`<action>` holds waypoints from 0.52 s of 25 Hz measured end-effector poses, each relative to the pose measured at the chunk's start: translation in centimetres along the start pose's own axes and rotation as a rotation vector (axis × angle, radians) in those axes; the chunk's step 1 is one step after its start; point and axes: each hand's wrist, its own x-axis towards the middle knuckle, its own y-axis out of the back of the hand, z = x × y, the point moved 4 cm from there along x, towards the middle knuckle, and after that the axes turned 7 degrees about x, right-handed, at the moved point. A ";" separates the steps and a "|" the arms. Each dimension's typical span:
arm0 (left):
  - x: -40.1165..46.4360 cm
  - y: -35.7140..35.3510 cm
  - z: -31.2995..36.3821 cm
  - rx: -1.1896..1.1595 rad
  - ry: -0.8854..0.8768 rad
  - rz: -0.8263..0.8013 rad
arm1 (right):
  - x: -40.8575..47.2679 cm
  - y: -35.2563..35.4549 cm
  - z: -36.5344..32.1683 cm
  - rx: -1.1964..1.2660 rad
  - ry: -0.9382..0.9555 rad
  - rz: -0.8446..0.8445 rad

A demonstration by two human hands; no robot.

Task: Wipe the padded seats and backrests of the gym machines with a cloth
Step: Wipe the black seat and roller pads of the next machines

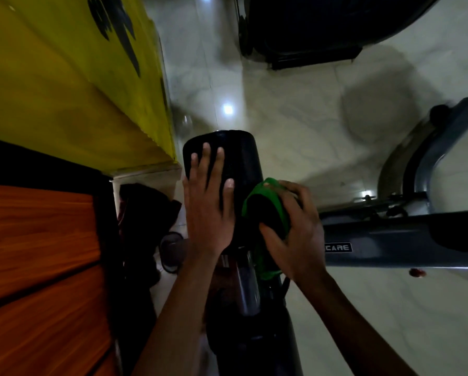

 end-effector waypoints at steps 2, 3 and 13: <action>-0.4 0.4 -2.3 -0.174 -0.001 -0.025 | 0.7 -1.7 -1.4 -0.056 0.053 -0.032; -0.5 0.5 -3.3 -0.245 -0.001 -0.036 | 1.3 -2.7 -2.2 -0.122 0.106 -0.035; -1.0 0.1 -4.9 -0.378 0.088 -0.025 | 7.8 -4.3 -3.5 -0.252 0.112 -0.053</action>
